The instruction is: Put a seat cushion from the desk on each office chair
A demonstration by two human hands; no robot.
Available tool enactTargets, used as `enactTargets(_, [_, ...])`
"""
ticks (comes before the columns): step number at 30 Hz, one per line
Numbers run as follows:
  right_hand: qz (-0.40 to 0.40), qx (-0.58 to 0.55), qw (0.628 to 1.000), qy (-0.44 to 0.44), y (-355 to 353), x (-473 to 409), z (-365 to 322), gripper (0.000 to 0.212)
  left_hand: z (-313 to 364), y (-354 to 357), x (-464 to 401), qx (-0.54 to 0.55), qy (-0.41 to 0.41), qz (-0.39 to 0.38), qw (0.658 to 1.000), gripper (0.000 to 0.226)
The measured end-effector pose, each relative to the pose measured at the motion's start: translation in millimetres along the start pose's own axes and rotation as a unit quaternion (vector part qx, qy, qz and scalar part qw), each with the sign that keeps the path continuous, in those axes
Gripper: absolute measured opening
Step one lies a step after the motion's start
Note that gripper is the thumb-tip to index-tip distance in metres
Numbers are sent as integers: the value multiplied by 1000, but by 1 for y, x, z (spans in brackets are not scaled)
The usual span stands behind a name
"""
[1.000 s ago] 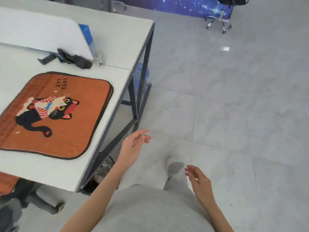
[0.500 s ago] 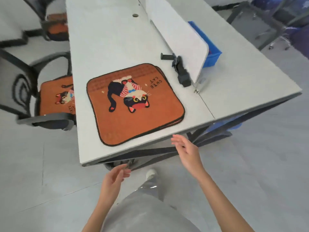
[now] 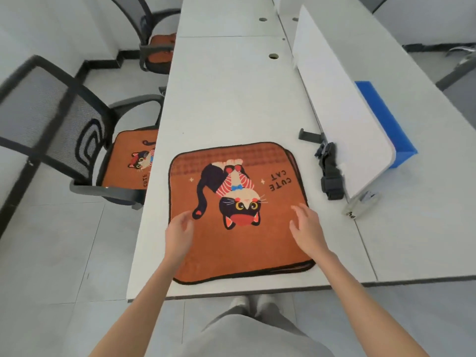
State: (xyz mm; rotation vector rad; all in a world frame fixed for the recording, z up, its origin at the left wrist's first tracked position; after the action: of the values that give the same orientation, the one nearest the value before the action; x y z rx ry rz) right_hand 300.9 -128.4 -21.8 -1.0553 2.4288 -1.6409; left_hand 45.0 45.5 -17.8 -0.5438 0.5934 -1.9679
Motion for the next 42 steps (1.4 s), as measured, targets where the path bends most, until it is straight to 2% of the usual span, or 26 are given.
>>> enactTargets(6, [-79,102,983,131,12,-55,15,70,-32,6,-19,-80,-110,19,991,52])
enactTargets(10, [-57,109,984,125,13,-59,15,67,-33,9,-17,-76,-138,47,986,56])
enactTargets(13, [-50,78,988,124,11,-60,12,69,-31,6,-18,-128,-130,65,981,57])
enactTargets(16, [-24,43,993,104,5,-57,3,70,-20,3,-19,-135,-87,99,982,57])
enactTargets(19, [11,-4,993,119,-9,-61,-1,57,-4,0,-25,-160,-61,96,981,49])
enactTargets(21, [-24,-28,993,113,-10,-65,-8,45,6,-4,-31,-192,-44,86,977,39])
enactTargets(23, [-52,-44,994,90,-9,-63,-18,38,19,-3,-34,-176,-22,84,981,34])
enactTargets(28, [-64,-52,997,8,-12,-33,-42,49,80,21,-23,-155,101,51,981,19])
enactTargets(34, [-41,-135,988,-62,-39,16,-61,45,156,54,7,-79,248,14,965,15])
enactTargets(38, [16,-209,976,-52,-66,60,-50,45,194,67,36,-23,332,-35,942,13])
enactTargets(42, [112,-256,960,16,-92,110,-20,45,217,75,75,37,383,-101,917,10])
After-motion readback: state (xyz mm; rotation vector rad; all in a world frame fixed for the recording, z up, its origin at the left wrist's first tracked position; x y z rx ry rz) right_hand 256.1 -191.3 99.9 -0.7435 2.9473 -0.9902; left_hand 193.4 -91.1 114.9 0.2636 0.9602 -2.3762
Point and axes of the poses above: each hand's wrist, its own x-axis away from the middle knuckle, its own y-axis out of the palm, z = x × y, the point moved 6 cm from there along -x, towards the middle knuckle, and after that the axes turned 15 degrees about y, right-handed, at the moved point
